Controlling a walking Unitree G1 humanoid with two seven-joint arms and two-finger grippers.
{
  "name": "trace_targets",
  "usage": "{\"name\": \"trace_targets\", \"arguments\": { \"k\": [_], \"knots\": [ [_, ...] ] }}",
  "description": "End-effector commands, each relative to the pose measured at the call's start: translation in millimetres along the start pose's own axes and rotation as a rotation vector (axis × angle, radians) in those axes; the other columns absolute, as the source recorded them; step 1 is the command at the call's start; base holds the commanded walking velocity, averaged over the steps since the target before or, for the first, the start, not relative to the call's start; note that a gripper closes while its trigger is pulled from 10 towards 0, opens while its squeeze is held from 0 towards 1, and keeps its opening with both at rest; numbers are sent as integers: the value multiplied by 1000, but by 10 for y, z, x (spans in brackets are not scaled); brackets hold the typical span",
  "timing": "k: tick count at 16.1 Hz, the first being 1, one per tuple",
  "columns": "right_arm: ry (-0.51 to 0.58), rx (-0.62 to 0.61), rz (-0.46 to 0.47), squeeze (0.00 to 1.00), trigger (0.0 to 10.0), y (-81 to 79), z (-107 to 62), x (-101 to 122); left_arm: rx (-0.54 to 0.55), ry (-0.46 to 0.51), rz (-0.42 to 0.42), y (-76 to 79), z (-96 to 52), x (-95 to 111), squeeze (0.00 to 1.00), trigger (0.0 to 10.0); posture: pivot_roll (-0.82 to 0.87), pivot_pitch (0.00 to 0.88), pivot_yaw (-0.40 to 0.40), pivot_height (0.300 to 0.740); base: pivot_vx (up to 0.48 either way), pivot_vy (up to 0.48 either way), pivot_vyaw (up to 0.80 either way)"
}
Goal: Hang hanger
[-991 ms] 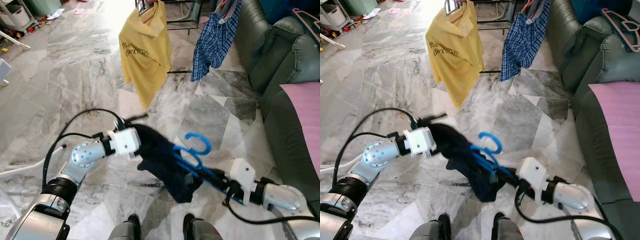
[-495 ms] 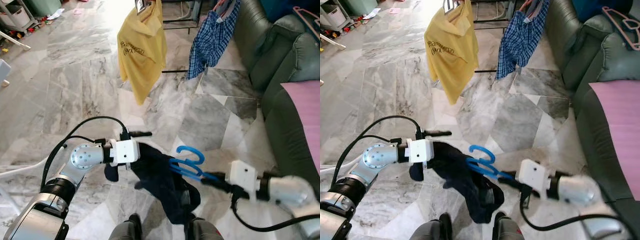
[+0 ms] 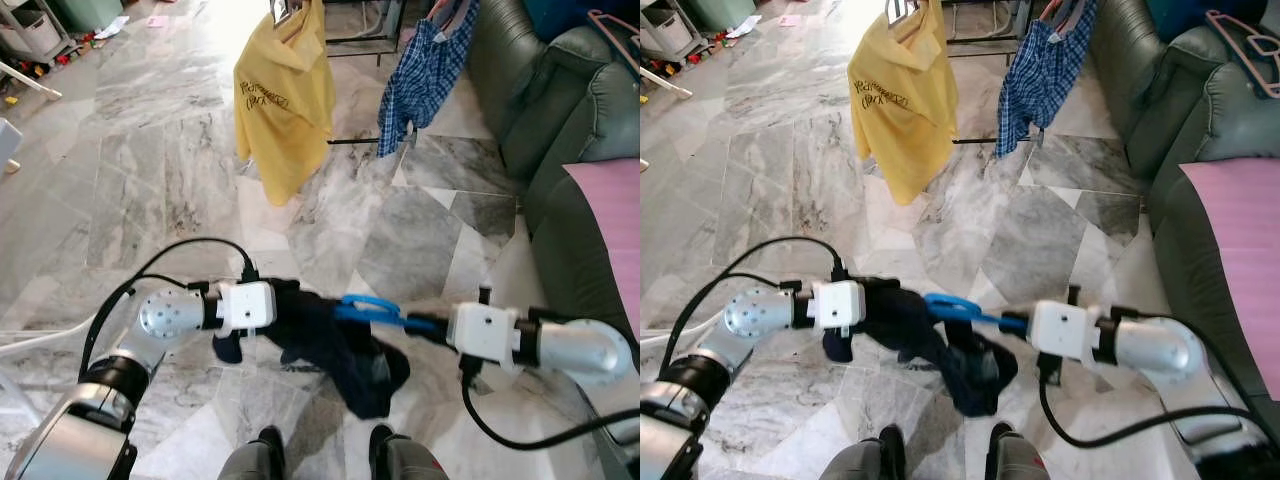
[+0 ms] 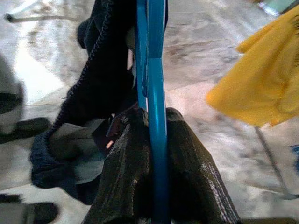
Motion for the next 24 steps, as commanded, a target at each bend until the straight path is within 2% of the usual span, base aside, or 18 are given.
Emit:
{"name": "trace_targets", "arguments": {
  "k": [1,4,8,15,20,23,24],
  "knots": [
    [42,-98,-54,0,10000,186,-11,95,33,-33,3,-46,-68,-73,0,0,-118,256,95,740,0,0,0],
    [8,-205,-114,0,10000,386,-18,47,123,-27,42,-194,-70,-21,0,0,-120,257,97,740,0,0,0],
    [-6,-239,-139,0,10000,444,-23,16,150,-34,60,-232,-67,-27,0,0,-120,260,101,740,0,0,0],
    [-32,-225,-217,0,10000,445,-13,-43,132,-38,75,-242,-28,-2,0,0,-121,262,102,740,0,0,0],
    [-50,-201,-307,0,10000,483,-14,-91,76,-51,66,-152,-5,-39,0,0,-120,265,109,740,0,0,0],
    [-46,-177,-297,0,10000,460,-12,-118,75,-52,62,-155,-3,-40,0,0,-119,262,109,740,0,0,0],
    [-34,-160,-254,1000,10000,445,-7,-125,91,-44,55,-184,1,-24,0,0,-119,262,109,740,0,0,0]
  ]
}}
Point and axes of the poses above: a point about 5 cm out from each wrist's last joint towards the gripper, its own z axis pointing out of the wrist towards the gripper, its own x axis along the axis of the wrist's last joint, y = z × x, the point moved 5 cm from there along z, pointing out of the wrist towards the gripper, and after that the axes turned 13 degrees about -z, right-handed, at the moved point
